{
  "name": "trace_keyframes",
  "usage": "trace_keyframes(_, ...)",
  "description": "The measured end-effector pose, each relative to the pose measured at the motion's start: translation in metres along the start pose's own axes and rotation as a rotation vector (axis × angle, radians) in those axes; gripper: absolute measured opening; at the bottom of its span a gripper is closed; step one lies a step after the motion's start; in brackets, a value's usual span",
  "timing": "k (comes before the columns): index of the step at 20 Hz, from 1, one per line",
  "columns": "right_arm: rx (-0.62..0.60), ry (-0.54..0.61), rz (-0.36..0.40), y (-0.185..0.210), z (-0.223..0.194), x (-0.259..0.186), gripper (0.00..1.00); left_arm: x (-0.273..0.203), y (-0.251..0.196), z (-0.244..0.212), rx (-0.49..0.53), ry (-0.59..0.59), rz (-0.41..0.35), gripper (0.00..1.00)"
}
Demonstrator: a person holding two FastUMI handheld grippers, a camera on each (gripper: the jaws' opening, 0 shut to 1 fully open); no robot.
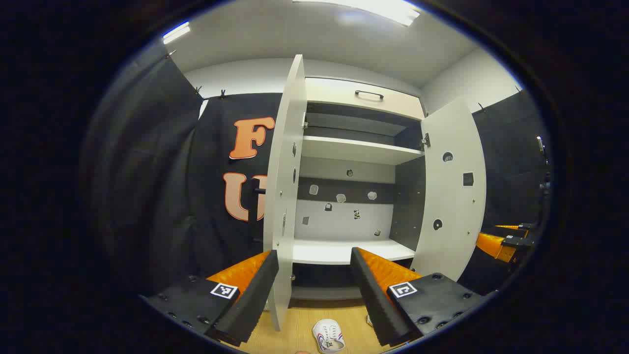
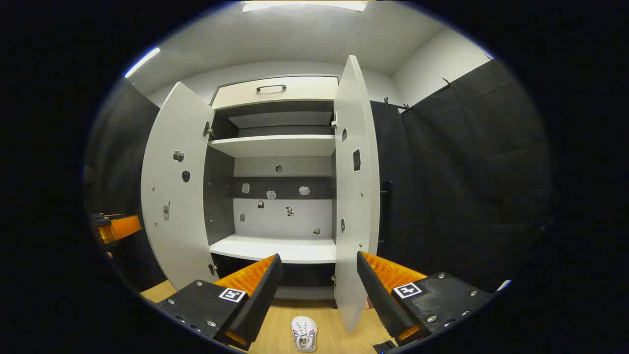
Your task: Grab one shoe with the right hand and put it into the shoe cabinet, grab the other shoe with the left hand and put it into the shoe cabinet; then close the right door with the right hand and the left door with the left hand.
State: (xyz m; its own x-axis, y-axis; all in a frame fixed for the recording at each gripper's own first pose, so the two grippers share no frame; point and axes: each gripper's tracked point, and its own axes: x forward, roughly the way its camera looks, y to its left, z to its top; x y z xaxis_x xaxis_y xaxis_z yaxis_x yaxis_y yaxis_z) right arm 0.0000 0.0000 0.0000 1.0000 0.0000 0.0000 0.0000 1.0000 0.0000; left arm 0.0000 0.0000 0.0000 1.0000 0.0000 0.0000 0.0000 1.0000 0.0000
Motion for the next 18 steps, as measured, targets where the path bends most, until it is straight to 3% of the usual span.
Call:
trace_keyframes(12, -0.014, 0.015, 0.003, 0.007, -0.006, 0.013, 0.93, 0.001, 0.01, -0.005, 0.001, 0.007, 0.014, 0.94)
trace_keyframes(18, -0.024, 0.058, -0.004, 0.01, -0.03, 0.021, 0.93, 0.003, 0.013, -0.007, 0.001, 0.012, 0.016, 0.94)
